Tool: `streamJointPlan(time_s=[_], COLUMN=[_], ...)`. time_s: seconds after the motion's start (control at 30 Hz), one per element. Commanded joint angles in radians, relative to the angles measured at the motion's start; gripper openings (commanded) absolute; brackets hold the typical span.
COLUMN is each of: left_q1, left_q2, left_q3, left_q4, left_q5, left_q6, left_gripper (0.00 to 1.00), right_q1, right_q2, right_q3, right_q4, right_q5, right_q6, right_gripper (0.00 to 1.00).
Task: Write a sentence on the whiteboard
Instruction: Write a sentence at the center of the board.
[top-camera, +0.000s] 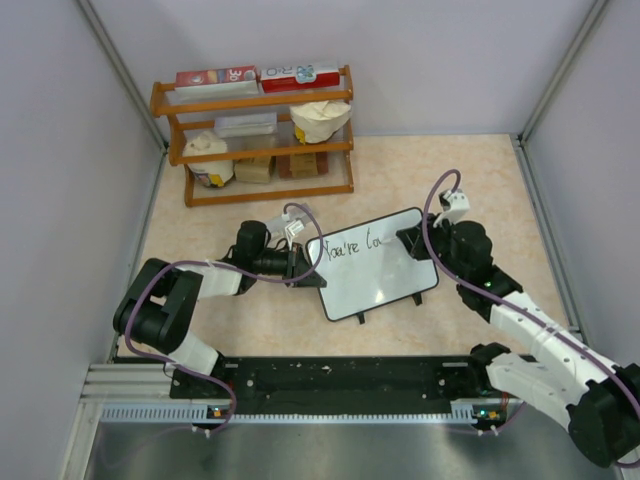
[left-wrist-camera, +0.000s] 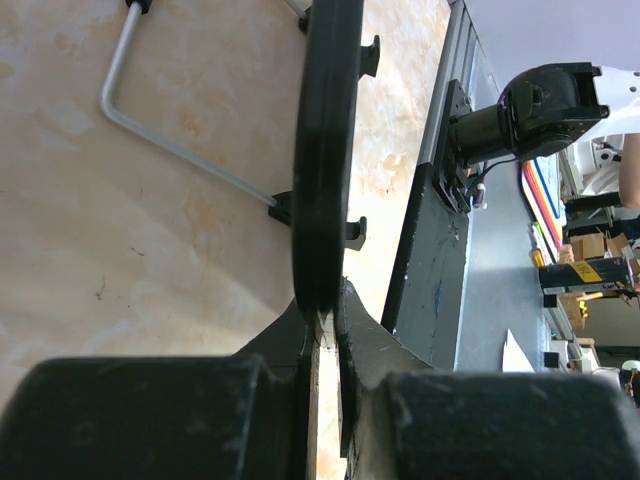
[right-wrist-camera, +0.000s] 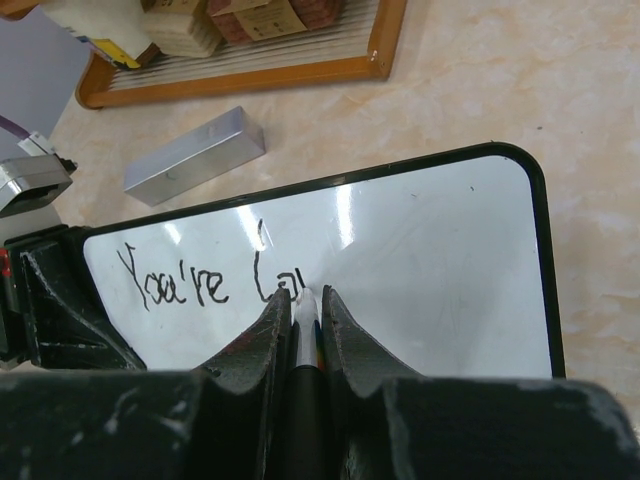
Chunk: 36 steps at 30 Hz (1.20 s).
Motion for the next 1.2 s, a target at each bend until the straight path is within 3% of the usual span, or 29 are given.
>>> streamJointPlan(time_s=[0.0,0.63,1.17], left_q1=[-0.006,-0.006,-0.008], left_q2=[-0.007,-0.006,-0.007], left_q3=[-0.013,-0.01,-0.011], left_q4=[-0.01,-0.011,-0.01], left_q5=[0.006,0.008,0.005], left_q6=[0.04,0.04,0.04], left_gripper=[0.0,0.0,0.0], right_q1=[-0.014,-0.026,-0.026], right_q2=[0.026,0.038,-0.045], right_q3=[0.046,0.088,0.043], right_q4=[0.011,0.019,0.011], right_q5=[0.025,0.078,-0.001], right_q6=[-0.012,0.009,0.0], right_gripper=[0.0,0.0,0.0])
